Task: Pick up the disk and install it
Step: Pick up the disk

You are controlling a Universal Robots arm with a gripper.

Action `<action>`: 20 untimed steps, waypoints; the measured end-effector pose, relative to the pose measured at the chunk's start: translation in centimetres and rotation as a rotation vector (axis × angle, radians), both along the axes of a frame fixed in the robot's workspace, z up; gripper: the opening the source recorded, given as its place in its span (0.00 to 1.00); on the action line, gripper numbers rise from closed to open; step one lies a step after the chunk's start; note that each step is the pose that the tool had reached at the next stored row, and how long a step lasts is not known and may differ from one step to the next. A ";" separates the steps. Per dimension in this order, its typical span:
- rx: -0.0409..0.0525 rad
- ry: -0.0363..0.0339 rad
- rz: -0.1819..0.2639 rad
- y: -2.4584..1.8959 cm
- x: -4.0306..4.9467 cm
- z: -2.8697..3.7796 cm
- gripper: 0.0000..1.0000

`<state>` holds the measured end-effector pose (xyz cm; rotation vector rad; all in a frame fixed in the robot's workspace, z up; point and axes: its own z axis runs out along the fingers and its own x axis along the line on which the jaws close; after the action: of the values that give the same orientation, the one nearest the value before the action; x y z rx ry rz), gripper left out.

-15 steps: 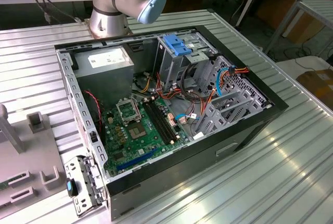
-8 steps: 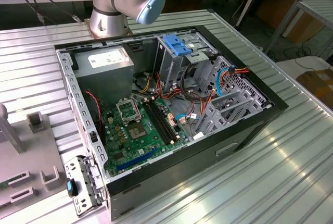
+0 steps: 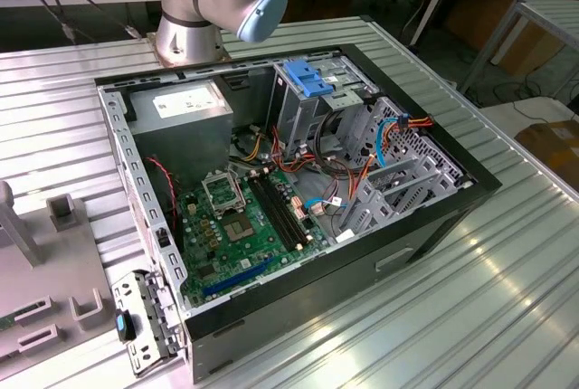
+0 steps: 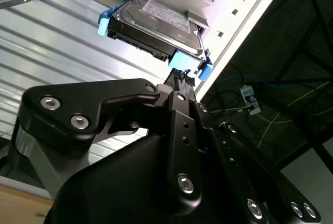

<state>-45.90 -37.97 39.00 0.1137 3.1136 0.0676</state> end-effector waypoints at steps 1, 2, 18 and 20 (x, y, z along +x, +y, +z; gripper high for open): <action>0.0000 0.0000 0.000 0.00 -0.01 0.00 0.11; 0.0000 0.0000 0.000 0.00 -0.01 0.00 0.11; -0.0004 0.0001 0.293 0.00 -0.02 0.00 0.11; -0.0005 0.0001 0.367 0.00 -0.02 -0.01 0.11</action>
<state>-45.93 -37.97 38.99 -0.4582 3.0902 0.0730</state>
